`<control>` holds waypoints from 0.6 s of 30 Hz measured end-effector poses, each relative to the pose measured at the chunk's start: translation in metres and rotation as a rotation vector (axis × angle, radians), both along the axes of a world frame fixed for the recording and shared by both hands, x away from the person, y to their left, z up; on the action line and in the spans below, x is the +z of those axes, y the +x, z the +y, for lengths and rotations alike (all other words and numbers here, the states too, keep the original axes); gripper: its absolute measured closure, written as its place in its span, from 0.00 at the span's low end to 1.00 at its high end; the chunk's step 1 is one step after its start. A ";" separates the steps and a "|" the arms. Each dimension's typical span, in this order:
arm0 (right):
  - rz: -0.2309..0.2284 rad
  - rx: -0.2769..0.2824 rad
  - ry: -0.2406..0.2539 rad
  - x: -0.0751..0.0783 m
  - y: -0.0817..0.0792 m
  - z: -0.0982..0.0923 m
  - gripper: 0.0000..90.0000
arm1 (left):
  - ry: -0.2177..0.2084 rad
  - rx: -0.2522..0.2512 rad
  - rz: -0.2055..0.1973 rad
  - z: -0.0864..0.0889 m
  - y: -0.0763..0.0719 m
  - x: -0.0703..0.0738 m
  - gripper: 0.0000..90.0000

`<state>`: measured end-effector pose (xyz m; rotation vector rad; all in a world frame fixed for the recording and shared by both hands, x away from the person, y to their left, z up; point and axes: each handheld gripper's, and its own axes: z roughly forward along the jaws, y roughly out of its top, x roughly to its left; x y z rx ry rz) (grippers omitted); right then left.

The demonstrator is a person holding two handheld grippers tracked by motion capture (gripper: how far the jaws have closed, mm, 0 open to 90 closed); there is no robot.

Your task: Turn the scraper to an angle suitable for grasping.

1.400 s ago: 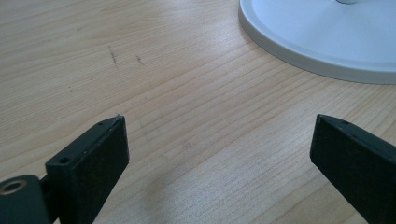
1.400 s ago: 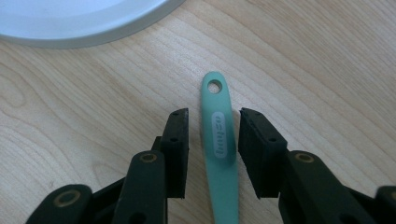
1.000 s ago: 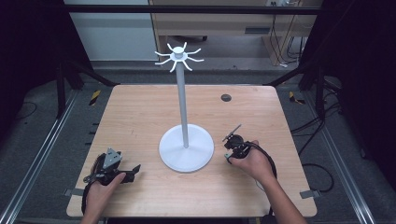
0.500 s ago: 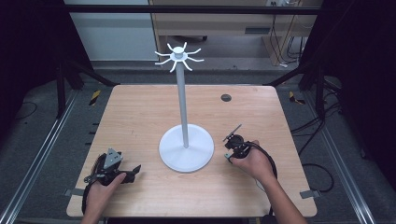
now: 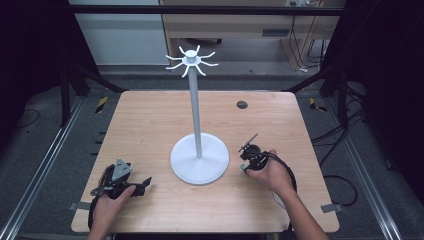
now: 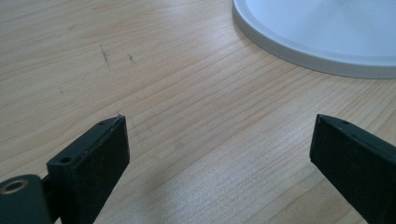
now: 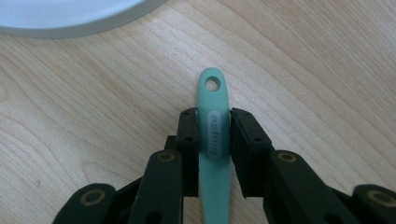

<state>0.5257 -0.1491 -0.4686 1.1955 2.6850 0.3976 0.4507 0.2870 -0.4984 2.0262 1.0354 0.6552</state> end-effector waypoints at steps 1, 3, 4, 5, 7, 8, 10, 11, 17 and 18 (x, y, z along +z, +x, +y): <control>0.000 -0.002 0.004 0.000 0.000 0.000 0.83 | 0.000 0.000 0.000 0.000 0.000 0.000 0.05; -0.024 0.029 0.000 -0.001 0.000 -0.003 0.83 | 0.000 0.000 0.000 0.000 0.000 0.000 0.05; -0.011 0.001 0.014 0.000 -0.002 -0.002 0.83 | 0.000 0.001 0.001 0.000 0.000 0.000 0.05; -0.013 0.000 0.021 0.001 -0.002 -0.002 0.83 | 0.001 0.001 0.001 0.000 0.000 0.000 0.05; -0.026 -0.001 0.036 0.003 -0.002 -0.005 0.83 | 0.001 0.000 0.001 0.000 0.000 0.000 0.05; -0.032 -0.003 0.049 0.005 -0.003 -0.007 0.83 | 0.001 0.000 0.001 0.000 0.000 0.000 0.05; -0.042 -0.015 0.066 0.008 -0.003 -0.009 0.83 | 0.002 -0.001 0.000 0.000 0.000 0.000 0.05; -0.047 -0.026 0.077 0.011 -0.004 -0.010 0.83 | 0.002 -0.001 0.000 0.000 0.000 0.000 0.05; -0.105 -0.023 0.134 0.029 -0.008 -0.020 0.83 | 0.004 -0.002 0.001 -0.001 0.000 -0.001 0.05; -0.113 -0.030 0.141 0.031 -0.009 -0.021 0.83 | 0.006 -0.002 0.001 -0.001 0.000 -0.001 0.05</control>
